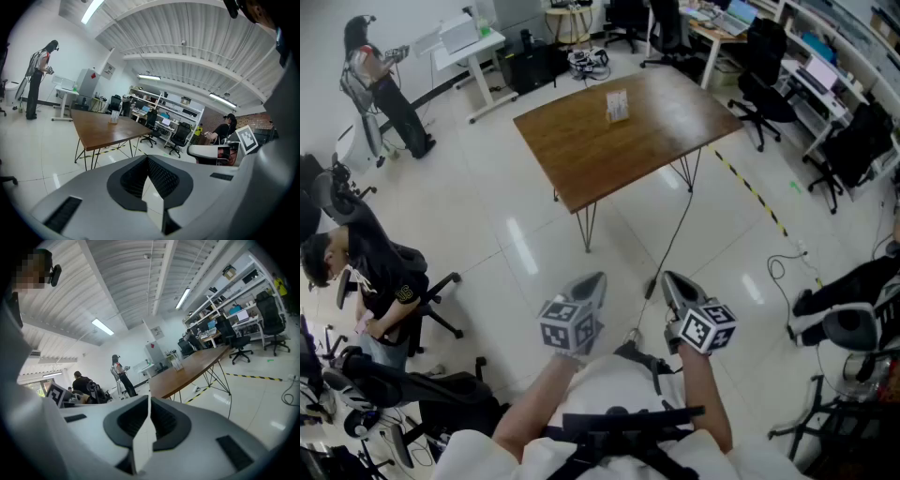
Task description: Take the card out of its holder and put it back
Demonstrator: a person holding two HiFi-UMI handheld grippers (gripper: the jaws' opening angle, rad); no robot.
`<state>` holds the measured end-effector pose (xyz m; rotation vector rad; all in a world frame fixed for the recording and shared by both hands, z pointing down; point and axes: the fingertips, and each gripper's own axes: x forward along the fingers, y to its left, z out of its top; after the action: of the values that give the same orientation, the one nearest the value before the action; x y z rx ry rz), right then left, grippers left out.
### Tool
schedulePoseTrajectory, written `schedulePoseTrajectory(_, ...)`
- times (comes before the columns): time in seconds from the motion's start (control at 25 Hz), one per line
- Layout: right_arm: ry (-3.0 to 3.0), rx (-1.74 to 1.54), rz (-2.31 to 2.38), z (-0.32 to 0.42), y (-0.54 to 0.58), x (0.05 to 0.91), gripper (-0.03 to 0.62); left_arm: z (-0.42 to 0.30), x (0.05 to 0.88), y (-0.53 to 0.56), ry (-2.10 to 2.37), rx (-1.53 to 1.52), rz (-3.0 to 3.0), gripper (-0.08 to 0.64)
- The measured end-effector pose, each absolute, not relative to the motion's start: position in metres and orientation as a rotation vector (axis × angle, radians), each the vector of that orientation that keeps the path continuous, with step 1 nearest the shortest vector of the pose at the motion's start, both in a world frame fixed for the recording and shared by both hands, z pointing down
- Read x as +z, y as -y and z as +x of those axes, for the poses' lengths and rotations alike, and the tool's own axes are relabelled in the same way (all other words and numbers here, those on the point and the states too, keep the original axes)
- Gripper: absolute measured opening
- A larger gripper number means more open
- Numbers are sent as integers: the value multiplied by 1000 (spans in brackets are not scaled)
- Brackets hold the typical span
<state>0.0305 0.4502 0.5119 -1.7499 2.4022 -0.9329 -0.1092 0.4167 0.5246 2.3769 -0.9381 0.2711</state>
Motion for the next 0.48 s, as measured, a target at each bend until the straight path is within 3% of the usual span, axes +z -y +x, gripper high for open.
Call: schedulePoseTrajectory(0.48, -2409, -957, -1733, 77, -416, 520, 31, -63, 528, -383, 965, 284, 2368, -12)
